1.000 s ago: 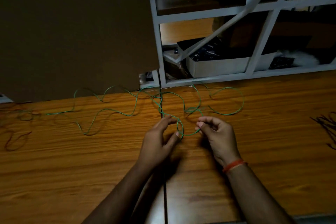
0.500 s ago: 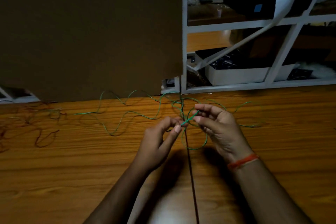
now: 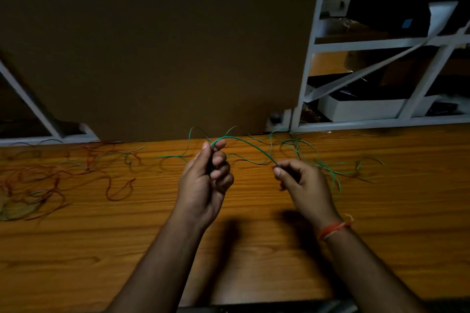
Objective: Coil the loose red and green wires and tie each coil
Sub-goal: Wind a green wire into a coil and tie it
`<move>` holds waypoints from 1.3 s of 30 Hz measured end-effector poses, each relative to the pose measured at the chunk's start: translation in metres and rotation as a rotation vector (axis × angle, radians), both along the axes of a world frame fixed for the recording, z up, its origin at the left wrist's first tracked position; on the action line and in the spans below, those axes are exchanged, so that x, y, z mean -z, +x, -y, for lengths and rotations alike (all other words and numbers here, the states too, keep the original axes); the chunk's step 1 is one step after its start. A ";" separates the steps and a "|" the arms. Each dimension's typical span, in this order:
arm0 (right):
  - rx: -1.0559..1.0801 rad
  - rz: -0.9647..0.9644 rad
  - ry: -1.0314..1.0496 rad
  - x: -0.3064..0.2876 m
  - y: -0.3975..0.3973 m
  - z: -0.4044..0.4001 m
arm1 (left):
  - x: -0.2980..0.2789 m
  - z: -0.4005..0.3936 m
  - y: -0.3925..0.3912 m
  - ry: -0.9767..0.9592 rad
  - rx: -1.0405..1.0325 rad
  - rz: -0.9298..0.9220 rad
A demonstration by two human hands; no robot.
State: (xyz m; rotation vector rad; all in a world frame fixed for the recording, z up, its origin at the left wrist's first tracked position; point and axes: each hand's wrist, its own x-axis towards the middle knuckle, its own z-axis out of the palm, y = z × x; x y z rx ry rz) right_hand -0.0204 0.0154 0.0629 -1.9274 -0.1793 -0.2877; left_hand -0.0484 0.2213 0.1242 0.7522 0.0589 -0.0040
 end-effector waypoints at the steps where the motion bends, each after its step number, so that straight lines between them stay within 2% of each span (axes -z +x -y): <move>1: 0.004 0.000 -0.014 0.002 -0.006 -0.005 | 0.000 -0.006 0.000 -0.048 0.005 -0.007; 8: 0.008 0.115 -0.310 0.014 -0.042 -0.009 | 0.005 -0.049 0.002 -0.247 -0.027 -0.024; 15: 0.000 0.223 -0.316 0.008 -0.047 0.021 | 0.000 -0.055 -0.001 -0.249 -0.163 0.000; 22: -0.143 0.302 -0.280 -0.008 -0.046 0.038 | 0.003 -0.015 -0.006 -0.022 -0.263 0.064; 26: -0.262 0.328 -0.208 -0.018 -0.052 0.040 | 0.007 0.013 -0.014 0.250 -0.255 0.113; 30: -0.335 0.407 -0.172 -0.033 -0.056 0.036 | 0.014 0.035 -0.026 0.480 -0.160 0.139; 33: -0.346 0.444 -0.147 -0.044 -0.057 0.032 | 0.017 0.048 -0.034 0.533 -0.066 0.157; 39: -0.274 0.420 -0.057 -0.054 -0.050 0.030 | 0.023 0.057 -0.040 0.654 -0.020 0.151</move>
